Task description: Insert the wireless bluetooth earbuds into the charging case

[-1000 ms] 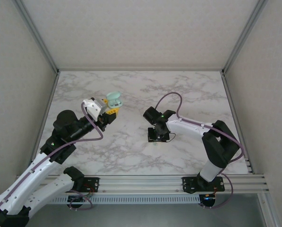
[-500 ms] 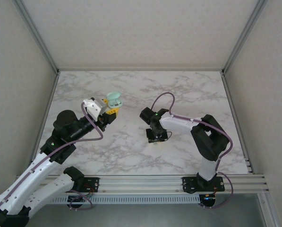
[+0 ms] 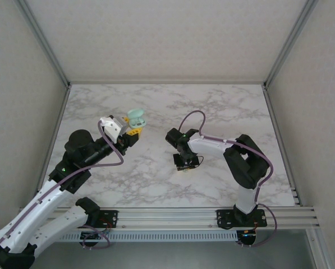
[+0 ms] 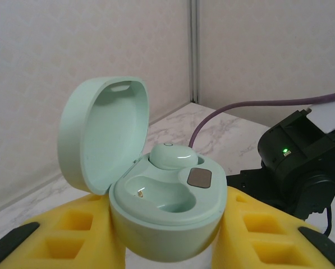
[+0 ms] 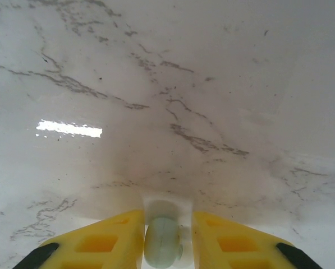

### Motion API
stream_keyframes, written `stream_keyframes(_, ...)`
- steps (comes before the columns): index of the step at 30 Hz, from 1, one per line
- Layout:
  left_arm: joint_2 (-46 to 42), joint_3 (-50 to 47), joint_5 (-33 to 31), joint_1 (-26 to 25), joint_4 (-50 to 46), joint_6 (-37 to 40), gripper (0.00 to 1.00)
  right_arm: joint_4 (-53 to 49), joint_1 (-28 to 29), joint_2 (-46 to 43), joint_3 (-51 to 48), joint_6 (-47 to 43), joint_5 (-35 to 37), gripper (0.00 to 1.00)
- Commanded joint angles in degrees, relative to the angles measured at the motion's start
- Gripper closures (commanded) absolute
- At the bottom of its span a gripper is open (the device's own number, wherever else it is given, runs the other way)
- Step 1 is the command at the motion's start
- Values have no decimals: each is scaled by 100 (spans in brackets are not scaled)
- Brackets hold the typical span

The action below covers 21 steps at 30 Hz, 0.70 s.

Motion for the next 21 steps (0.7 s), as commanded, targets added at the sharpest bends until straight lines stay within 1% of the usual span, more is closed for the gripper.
stream_keyframes(1, -38, 59, 83, 33, 167, -83, 75, -151, 76, 140, 85, -76, 48, 72)
stream_keyframes(7, -54, 60, 58, 34, 150, -89, 75, -128, 75, 97, 60, -82, 87, 76)
stream_keyframes(9, -52, 60, 62, 33, 150, -85, 75, -144, 70, -18, 59, -87, 83, 80)
stream_keyframes(11, -31, 60, 61, 33, 158, -91, 75, -206, 70, -227, 86, -87, 113, 80)
stream_keyframes(14, 25, 65, 34, 31, 167, -113, 75, -91, -45, -850, 33, -129, -218, 81)
stream_keyframes(17, 111, 61, 52, 33, 210, -107, 75, 374, -403, -1787, -181, -34, -1158, 81)
stream_keyframes(21, 290, 18, 67, 33, 352, -127, 75, 1411, -1239, -2926, -409, 388, -3065, 80)
